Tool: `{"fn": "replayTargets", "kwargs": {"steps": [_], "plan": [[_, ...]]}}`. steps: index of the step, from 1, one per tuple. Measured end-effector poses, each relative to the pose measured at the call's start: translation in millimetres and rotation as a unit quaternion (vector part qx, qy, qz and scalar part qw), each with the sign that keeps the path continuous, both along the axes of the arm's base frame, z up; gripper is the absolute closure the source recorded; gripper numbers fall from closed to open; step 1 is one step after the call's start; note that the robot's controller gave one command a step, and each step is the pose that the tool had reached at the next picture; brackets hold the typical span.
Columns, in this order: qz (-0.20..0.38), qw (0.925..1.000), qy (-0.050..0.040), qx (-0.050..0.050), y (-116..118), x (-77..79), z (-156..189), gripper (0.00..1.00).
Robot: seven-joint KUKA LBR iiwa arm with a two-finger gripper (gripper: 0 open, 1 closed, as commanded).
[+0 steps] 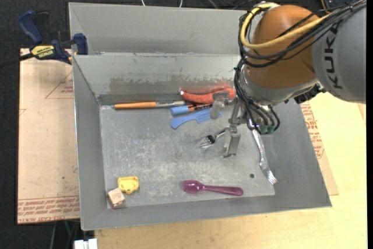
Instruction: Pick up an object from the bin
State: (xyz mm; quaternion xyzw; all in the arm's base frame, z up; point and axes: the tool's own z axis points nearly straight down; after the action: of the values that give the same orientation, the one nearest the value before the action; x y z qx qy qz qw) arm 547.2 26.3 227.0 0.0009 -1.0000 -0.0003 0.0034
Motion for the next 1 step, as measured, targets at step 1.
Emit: {"fn": "replayTargets", "kwargs": {"steps": [1], "plan": [[-0.001,1.0,-0.0039,0.0,-0.3,1.5,4.4,0.0]]}}
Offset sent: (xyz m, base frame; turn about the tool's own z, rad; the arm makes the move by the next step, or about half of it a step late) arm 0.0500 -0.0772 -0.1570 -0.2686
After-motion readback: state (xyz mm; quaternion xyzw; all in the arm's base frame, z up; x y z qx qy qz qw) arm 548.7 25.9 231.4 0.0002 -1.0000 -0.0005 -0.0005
